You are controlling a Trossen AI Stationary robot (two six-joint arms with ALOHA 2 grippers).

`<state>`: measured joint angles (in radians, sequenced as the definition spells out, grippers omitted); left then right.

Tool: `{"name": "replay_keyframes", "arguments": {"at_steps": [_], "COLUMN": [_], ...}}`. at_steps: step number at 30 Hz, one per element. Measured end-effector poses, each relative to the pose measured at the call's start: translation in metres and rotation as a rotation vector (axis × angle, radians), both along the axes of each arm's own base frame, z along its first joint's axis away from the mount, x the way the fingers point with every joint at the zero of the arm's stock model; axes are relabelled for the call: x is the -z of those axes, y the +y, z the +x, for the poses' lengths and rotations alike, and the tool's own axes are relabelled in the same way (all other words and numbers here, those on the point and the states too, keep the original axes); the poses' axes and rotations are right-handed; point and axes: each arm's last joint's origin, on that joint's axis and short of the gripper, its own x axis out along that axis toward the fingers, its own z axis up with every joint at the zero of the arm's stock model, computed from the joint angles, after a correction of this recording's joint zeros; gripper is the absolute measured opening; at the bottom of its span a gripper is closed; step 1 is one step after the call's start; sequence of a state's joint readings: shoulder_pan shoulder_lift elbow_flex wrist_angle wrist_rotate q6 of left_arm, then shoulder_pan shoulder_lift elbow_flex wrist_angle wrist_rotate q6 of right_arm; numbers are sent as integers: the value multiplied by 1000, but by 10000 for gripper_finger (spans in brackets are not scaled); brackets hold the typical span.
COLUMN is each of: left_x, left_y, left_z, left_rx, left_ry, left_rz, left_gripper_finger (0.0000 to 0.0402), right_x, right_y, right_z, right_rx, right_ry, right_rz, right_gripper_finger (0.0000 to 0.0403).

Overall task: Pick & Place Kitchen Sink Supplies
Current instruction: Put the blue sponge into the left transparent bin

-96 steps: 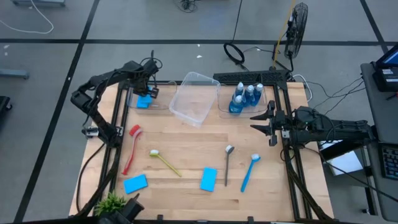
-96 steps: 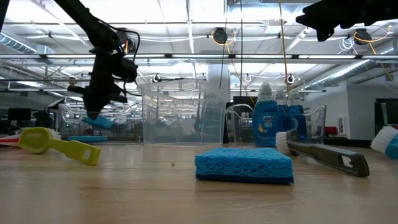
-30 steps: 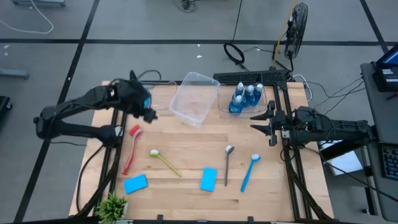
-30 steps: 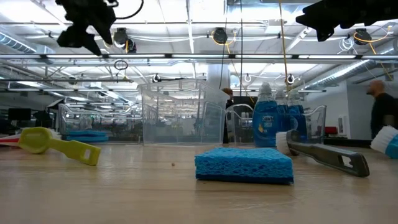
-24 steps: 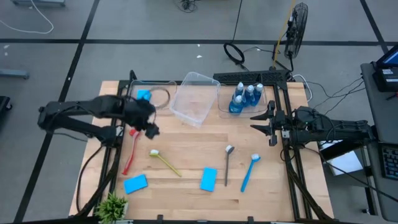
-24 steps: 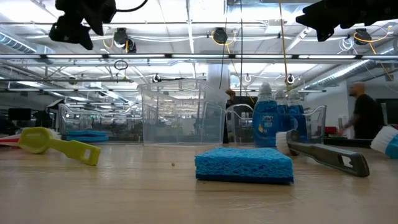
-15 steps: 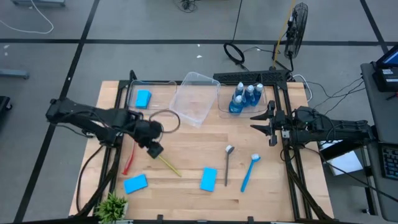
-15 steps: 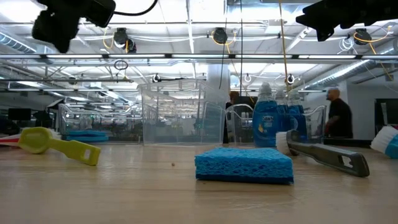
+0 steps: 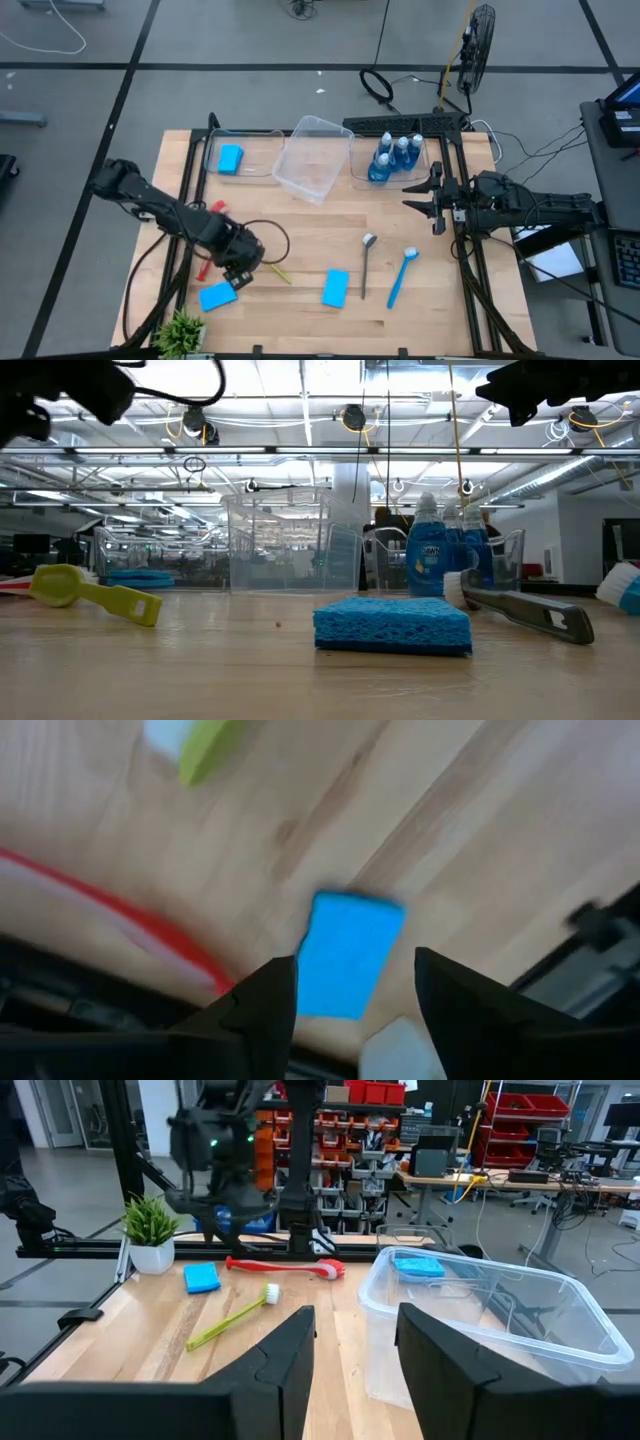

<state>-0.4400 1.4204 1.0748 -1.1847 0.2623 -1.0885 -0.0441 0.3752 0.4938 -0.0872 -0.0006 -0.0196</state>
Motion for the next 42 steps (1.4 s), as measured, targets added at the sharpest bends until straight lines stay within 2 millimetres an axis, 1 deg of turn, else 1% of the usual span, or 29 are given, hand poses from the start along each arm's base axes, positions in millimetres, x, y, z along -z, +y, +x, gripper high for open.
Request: {"name": "replay_keyframes", "arguments": {"at_steps": [6,12,16,20,26,29,32,34,37,42], "left_x": [11,24,34,44,65,75,84,86,87,89], "left_y": [-21,-44,-56,-64,-62,-60,-63,-64,-64,-61], "left_z": [-4,-11,-15,-16,-23,-26,-25,-24,-22,-24], "left_rx": [67,167,214,235,195,167,152,146,147,140], "left_ry": [44,80,99,131,209,223,200,174,127,154], "left_rz": [26,69,122,148,171,130,53,40,78,85], "left_gripper_finger": [193,202,206,202,183,176,173,173,173,173], "right_x": [0,0,0,0,0,0,0,0,0,0], "right_y": [0,0,0,0,0,0,0,0,0,0], "right_z": [0,0,0,0,0,0,0,0,0,0], "right_rx": [0,1,1,1,1,1,0,1,1,1], "right_ry": [0,0,0,0,0,0,0,0,0,0], "right_rz": [0,14,15,15,15,13,11,10,8,8], "right_gripper_finger": [130,130,130,130,130,130,130,130,130,130]}}
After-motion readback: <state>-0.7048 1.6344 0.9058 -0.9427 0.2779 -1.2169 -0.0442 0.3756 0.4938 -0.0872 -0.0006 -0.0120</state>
